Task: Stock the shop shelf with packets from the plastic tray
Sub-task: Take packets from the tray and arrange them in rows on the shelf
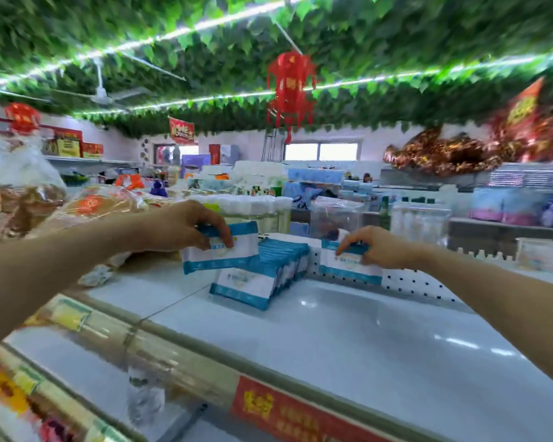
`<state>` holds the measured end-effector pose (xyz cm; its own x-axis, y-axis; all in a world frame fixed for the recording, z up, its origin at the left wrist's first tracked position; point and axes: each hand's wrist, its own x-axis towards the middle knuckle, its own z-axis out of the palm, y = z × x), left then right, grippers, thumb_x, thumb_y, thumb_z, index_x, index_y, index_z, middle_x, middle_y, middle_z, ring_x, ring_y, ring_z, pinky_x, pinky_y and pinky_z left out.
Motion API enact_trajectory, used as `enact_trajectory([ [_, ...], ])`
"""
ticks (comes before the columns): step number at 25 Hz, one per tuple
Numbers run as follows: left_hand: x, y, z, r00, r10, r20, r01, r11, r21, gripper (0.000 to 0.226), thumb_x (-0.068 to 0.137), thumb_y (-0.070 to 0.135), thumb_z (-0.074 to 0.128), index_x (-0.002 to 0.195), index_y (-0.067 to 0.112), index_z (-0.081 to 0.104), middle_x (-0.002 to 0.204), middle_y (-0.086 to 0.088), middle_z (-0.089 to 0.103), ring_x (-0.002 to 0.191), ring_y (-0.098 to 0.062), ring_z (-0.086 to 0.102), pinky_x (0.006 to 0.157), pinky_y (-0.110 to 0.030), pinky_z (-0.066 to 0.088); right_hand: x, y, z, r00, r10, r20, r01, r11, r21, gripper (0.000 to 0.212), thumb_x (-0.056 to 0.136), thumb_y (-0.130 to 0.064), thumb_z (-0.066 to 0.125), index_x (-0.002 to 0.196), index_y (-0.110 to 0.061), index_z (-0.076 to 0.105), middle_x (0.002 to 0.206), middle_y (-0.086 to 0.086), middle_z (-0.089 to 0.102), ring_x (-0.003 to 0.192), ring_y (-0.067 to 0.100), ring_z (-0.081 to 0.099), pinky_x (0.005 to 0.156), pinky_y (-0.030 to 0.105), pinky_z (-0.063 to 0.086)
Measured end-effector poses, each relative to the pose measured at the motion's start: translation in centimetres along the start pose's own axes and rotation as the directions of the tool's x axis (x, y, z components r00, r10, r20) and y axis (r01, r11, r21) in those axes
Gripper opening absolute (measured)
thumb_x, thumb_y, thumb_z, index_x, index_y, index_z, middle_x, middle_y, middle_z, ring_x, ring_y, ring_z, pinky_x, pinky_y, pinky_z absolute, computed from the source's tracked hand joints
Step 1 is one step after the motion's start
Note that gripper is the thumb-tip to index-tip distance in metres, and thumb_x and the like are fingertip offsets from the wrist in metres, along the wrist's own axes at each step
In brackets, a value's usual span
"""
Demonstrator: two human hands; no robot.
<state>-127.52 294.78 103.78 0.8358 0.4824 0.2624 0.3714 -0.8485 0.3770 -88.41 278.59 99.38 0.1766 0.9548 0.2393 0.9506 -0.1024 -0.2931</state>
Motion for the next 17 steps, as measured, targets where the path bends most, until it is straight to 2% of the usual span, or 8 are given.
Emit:
enact_trajectory([
  [2,2.1,0.7,0.8,1.0,0.015,-0.012,-0.015,0.999,-0.028,0.044,0.09,-0.004,0.067,0.099,0.037,0.08,0.125,0.011,0.068,0.111,-0.014,0.064,0.098,-0.035,0.055,0.7,1.8,1.0,1.0,-0.013,0.014,0.014,0.999,-0.045,0.057,0.083,0.013,0.063,0.111,-0.035,0.072,0.127,-0.001,0.063,0.108,0.018,0.061,0.101,0.033,0.049],
  [5,4.4,1.7,1.2,0.999,0.028,-0.019,-0.03,0.995,-0.095,0.044,0.09,-0.006,0.066,0.098,0.034,0.081,0.124,0.011,0.068,0.109,-0.012,0.065,0.093,-0.03,0.059,2.0,3.0,1.9,0.999,-0.035,0.024,0.037,0.995,-0.09,0.057,0.086,0.008,0.06,0.113,-0.042,0.067,0.132,-0.002,0.061,0.112,0.022,0.059,0.106,0.04,0.047],
  [7,5.7,2.4,1.2,0.999,0.039,-0.026,-0.041,0.995,-0.088,0.041,0.091,-0.006,0.066,0.1,0.032,0.08,0.123,0.01,0.068,0.109,-0.013,0.065,0.09,-0.03,0.06,2.9,3.2,2.5,0.998,-0.058,0.005,0.058,0.992,-0.114,0.059,0.087,0.007,0.058,0.11,-0.047,0.064,0.133,-0.002,0.061,0.111,0.023,0.059,0.105,0.042,0.048],
  [11,8.0,3.3,0.5,0.996,0.077,-0.054,-0.081,0.994,-0.074,0.04,0.091,-0.005,0.067,0.103,0.031,0.081,0.123,0.005,0.07,0.11,-0.018,0.066,0.098,-0.046,0.056,4.3,3.0,3.4,0.996,-0.086,-0.007,0.084,0.989,-0.118,0.056,0.088,0.005,0.057,0.114,-0.044,0.066,0.127,0.0,0.06,0.103,0.023,0.06,0.097,0.044,0.053],
  [13,9.1,3.6,0.5,0.995,0.09,-0.041,-0.093,0.993,-0.076,0.041,0.091,-0.005,0.067,0.103,0.031,0.08,0.121,0.004,0.072,0.111,-0.021,0.067,0.098,-0.049,0.056,4.6,2.6,3.7,0.991,-0.137,-0.006,0.132,0.967,-0.215,0.056,0.086,0.0,0.058,0.118,-0.045,0.066,0.128,-0.005,0.059,0.103,0.018,0.053,0.097,0.044,0.051],
  [15,10.3,4.2,1.0,0.994,0.105,-0.024,-0.106,0.992,-0.072,0.041,0.091,-0.005,0.067,0.103,0.031,0.08,0.12,0.005,0.073,0.109,-0.021,0.068,0.094,-0.042,0.059,4.8,2.5,4.1,0.975,-0.22,0.02,0.213,0.912,-0.351,0.057,0.083,-0.002,0.057,0.119,-0.045,0.066,0.13,-0.012,0.058,0.102,0.016,0.044,0.097,0.044,0.043],
  [17,11.5,4.8,1.6,0.992,0.121,-0.023,-0.122,0.989,-0.085,0.04,0.091,-0.006,0.067,0.102,0.031,0.081,0.118,0.008,0.073,0.107,-0.018,0.069,0.087,-0.03,0.06,4.9,2.6,4.0,0.973,-0.229,0.036,0.228,0.914,-0.335,0.056,0.084,0.002,0.058,0.119,-0.041,0.069,0.13,-0.012,0.057,0.108,0.017,0.046,0.099,0.045,0.044],
])
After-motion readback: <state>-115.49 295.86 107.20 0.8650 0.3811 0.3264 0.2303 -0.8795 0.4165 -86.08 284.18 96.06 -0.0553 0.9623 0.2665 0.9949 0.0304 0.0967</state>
